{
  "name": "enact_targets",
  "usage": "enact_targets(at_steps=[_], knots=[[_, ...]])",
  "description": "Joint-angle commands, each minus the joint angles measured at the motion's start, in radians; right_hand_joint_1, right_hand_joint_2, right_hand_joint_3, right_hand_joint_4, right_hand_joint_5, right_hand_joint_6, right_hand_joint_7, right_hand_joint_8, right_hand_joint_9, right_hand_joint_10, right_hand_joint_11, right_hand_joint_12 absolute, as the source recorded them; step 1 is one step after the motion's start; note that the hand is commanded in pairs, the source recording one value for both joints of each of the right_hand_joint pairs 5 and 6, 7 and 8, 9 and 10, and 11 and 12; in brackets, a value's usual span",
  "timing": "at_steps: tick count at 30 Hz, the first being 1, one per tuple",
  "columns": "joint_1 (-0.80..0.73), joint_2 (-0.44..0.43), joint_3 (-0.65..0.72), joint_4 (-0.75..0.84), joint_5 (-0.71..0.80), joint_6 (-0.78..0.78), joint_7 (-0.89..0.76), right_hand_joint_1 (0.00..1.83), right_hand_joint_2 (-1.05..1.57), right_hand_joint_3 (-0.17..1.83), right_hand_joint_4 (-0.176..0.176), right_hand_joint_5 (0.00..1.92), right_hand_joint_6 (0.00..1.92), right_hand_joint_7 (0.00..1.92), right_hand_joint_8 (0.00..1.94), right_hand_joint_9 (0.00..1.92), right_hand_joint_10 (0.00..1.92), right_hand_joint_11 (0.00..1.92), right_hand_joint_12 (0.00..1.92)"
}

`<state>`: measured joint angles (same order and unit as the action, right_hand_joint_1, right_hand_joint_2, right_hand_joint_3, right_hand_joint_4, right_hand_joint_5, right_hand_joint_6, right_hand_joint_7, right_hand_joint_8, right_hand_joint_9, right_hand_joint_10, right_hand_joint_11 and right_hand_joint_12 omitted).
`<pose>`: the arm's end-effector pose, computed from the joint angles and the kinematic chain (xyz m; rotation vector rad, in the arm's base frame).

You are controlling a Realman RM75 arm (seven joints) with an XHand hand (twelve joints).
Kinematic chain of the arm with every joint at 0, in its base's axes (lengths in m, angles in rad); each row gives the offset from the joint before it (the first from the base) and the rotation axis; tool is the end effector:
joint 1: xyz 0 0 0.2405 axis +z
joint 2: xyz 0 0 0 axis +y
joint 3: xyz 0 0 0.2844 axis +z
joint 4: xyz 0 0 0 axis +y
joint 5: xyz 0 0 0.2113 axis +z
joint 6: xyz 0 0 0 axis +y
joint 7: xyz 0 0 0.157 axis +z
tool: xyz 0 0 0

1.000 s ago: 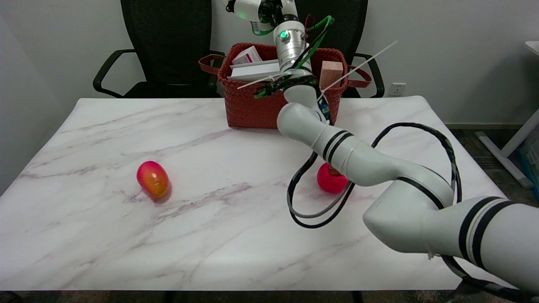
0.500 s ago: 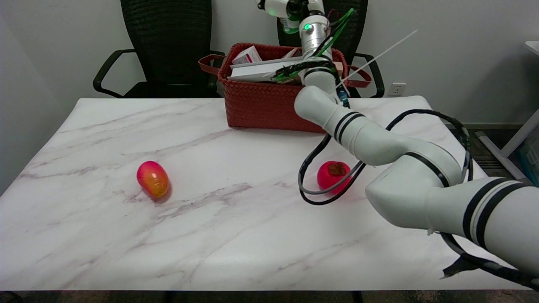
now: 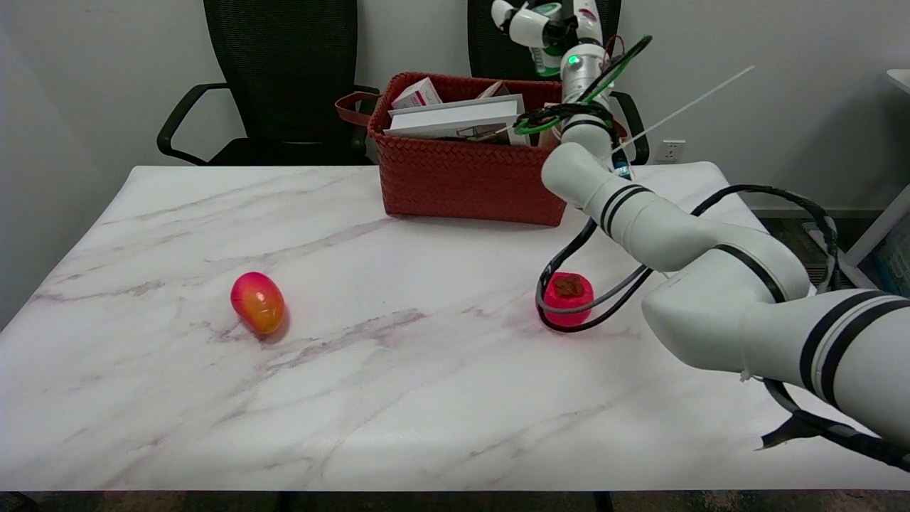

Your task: Place the green gum jar into the brown storage basket.

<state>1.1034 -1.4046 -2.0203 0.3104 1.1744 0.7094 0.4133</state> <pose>-0.1110 -0.5878 0.3620 1.1523 -0.3335 1.2104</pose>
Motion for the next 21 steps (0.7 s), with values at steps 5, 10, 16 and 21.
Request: enact_targets(at_steps=[5, 10, 16, 21], knots=[[-0.049, 0.08, 0.009, -0.058, 0.131, -0.075, -0.004, 1.02, 1.16, 0.61, 0.0, 1.91, 1.91, 1.72, 1.72, 1.52, 1.52, 1.36, 1.36], [-0.051, 0.065, 0.009, -0.071, 0.131, -0.076, -0.004, 1.0, 1.14, 0.61, 0.0, 1.91, 1.91, 1.72, 1.72, 1.51, 1.51, 1.34, 1.34], [-0.056, 0.049, 0.011, -0.077, 0.131, -0.076, 0.006, 0.98, 1.13, 0.59, 0.0, 1.91, 1.91, 1.71, 1.71, 1.51, 1.51, 1.32, 1.32], [-0.061, 0.039, 0.003, -0.078, 0.153, -0.077, 0.004, 0.96, 1.13, 0.58, 0.0, 1.91, 1.91, 1.72, 1.72, 1.5, 1.5, 1.31, 1.31]])
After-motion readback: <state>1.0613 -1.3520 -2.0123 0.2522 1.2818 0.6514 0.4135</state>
